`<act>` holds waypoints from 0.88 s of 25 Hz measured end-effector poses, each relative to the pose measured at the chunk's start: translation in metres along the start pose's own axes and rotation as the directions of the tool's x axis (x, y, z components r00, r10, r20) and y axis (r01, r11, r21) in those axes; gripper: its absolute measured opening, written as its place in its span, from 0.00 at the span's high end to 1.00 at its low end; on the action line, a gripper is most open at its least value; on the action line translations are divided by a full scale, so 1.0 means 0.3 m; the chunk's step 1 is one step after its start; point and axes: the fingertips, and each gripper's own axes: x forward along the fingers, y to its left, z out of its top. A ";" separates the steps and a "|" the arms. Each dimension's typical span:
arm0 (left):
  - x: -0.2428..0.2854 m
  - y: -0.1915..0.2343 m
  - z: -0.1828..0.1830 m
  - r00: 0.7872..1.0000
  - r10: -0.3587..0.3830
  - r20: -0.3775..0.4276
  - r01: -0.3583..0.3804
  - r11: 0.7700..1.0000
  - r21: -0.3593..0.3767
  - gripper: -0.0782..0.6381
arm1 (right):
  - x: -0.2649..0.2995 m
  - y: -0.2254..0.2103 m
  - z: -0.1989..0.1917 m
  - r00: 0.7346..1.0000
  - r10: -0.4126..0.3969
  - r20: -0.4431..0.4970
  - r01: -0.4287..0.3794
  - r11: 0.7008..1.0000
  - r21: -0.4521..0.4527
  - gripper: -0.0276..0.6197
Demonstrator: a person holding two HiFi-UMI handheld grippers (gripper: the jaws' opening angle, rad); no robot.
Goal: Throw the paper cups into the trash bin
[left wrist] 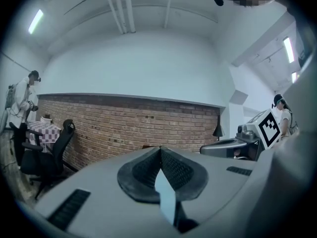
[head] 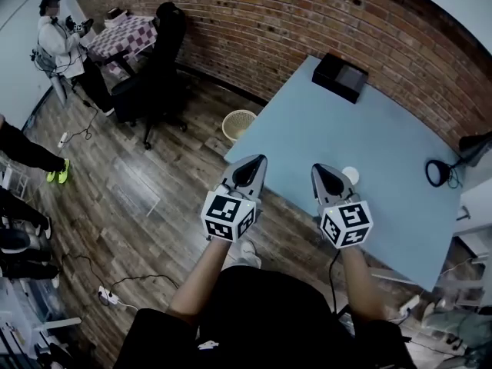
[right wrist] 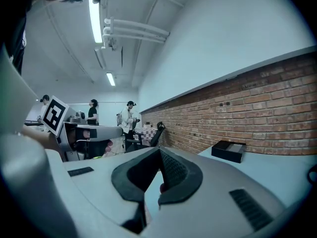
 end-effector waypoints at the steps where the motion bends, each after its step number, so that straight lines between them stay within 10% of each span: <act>1: 0.017 0.013 -0.002 1.000 -0.009 -0.004 0.009 1.000 -0.002 0.89 | 0.012 -0.010 0.002 1.000 -0.011 -0.003 0.011 1.000 0.002 0.96; 22: 0.214 0.174 -0.044 0.978 -0.203 -0.043 0.200 0.978 -0.053 0.89 | 0.133 -0.118 -0.039 0.963 -0.253 -0.093 0.255 0.967 0.009 0.96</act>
